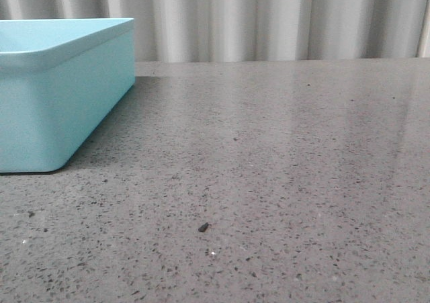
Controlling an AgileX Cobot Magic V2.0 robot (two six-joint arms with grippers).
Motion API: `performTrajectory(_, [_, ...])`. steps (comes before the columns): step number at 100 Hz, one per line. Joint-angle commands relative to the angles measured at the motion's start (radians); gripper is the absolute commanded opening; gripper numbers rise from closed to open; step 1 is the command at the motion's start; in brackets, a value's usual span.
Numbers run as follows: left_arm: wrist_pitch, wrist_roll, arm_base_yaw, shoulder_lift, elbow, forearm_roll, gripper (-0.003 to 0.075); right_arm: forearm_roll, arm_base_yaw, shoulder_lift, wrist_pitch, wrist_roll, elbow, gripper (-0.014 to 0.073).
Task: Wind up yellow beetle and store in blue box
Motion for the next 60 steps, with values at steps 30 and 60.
performTrajectory(30, [-0.094,-0.009,-0.008,0.016,-0.021,-0.007,-0.0021,-0.008,0.001,0.013,-0.082,-0.012,-0.019,-0.0053])
performTrajectory(60, [-0.127,-0.009,-0.006,0.016,0.027,0.002,-0.0021,-0.008,0.001,0.013,-0.135,-0.012,-0.019,-0.0053])
